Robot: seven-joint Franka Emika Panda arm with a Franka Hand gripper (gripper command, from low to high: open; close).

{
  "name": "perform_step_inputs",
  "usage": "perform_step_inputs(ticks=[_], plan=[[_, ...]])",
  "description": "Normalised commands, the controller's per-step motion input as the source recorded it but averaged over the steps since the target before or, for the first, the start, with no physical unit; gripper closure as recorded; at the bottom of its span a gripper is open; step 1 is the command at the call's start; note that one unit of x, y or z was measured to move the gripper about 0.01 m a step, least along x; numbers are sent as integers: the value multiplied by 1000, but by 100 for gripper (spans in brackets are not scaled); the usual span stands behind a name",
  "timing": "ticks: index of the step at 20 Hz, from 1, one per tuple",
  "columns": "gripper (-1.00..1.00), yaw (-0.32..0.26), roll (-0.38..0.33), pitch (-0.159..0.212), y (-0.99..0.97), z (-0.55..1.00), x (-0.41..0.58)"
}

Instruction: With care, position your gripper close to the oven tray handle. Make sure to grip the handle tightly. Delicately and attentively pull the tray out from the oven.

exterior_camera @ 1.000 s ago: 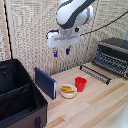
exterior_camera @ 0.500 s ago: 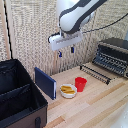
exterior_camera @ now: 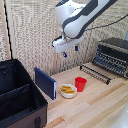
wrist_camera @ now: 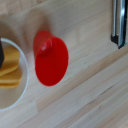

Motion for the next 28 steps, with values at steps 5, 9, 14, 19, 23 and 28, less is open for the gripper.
perform_step_inputs(ticks=[5,9,14,19,23,28], plan=[[-100,130,-326,-49,-215,-74,48],[-100,103,-355,-4,-278,-86,27],[-100,86,-356,0,-329,-117,39],[-100,84,-321,6,-386,-219,105],[-100,71,-256,0,-446,-169,195],[-100,47,-153,0,-553,-19,241]])
